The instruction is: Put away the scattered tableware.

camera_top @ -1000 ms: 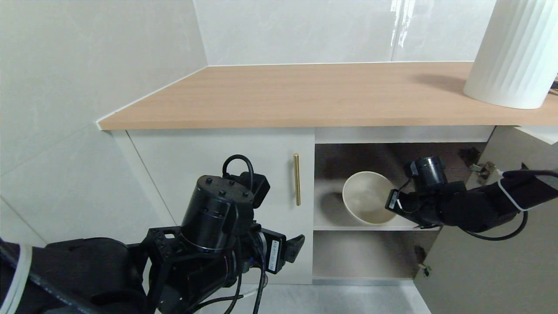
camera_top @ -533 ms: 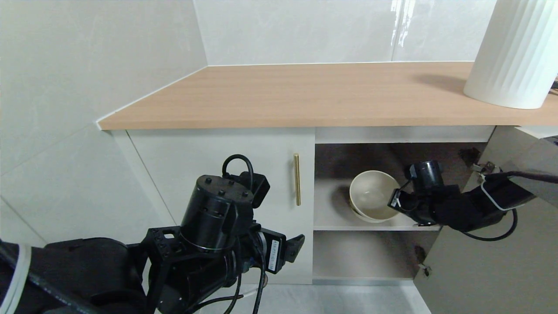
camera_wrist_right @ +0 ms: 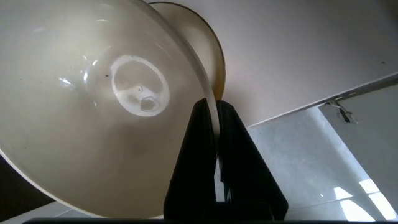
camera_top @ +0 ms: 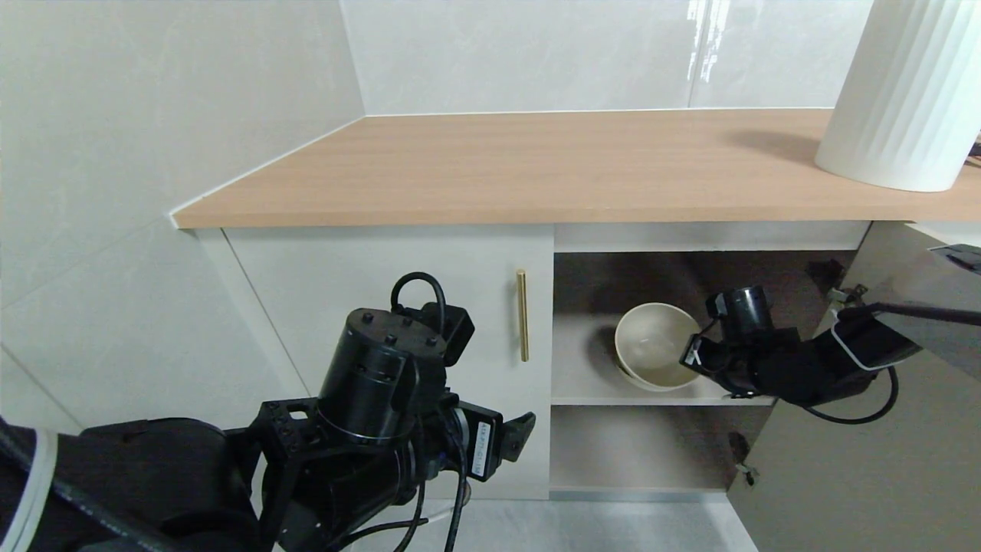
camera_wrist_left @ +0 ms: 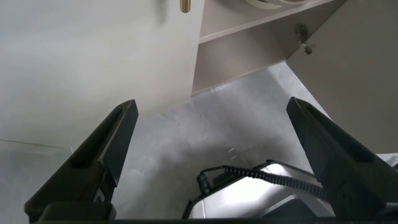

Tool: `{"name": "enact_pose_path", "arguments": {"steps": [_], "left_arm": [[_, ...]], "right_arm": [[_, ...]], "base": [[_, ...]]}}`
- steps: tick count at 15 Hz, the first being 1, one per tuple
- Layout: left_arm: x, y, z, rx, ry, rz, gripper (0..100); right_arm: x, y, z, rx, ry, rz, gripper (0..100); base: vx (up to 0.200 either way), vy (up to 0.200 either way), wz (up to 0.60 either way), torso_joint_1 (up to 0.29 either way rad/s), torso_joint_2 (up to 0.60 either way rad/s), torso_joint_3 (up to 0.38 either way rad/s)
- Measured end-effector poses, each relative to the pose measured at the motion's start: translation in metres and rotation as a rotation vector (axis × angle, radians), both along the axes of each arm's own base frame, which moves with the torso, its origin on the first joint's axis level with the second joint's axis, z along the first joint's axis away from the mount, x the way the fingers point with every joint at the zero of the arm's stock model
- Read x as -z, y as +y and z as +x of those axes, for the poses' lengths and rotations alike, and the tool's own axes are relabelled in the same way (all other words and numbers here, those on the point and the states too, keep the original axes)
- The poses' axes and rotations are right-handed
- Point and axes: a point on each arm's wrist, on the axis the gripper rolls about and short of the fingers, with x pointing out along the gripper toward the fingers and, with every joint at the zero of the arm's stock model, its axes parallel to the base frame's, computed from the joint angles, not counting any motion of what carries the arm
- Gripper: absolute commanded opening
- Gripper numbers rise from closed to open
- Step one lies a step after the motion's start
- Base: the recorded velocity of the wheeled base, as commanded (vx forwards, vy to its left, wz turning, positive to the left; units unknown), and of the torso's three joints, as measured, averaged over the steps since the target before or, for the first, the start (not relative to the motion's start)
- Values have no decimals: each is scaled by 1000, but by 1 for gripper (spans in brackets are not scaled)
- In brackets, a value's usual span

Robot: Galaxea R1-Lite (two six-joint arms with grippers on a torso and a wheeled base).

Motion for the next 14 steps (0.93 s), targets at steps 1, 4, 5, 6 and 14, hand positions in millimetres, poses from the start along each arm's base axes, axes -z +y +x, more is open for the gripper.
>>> {"name": "enact_pose_path", "arguments": {"steps": [1,4,5,6,14], "left_arm": [[0,0,0,0,1,1,100],[1,0,0,0,3,0,100],[1,0,0,0,4,0,100],[1,0,0,0,4,0,100],[2,-1,1,0,5,2,100]], "right_arm": [[0,0,1,2,-2,1,0],[5,1,8,7,-6,-2,0],[6,1,10,12,-8,-4,0],[8,0,12,15,-6,-6,0],[15,-2,16,23,5,-11,0]], "base": [[0,0,0,0,0,0],[0,0,0,0,0,0],[0,0,0,0,0,0],[0,0,0,0,0,0],[0,0,0,0,0,0]]}}
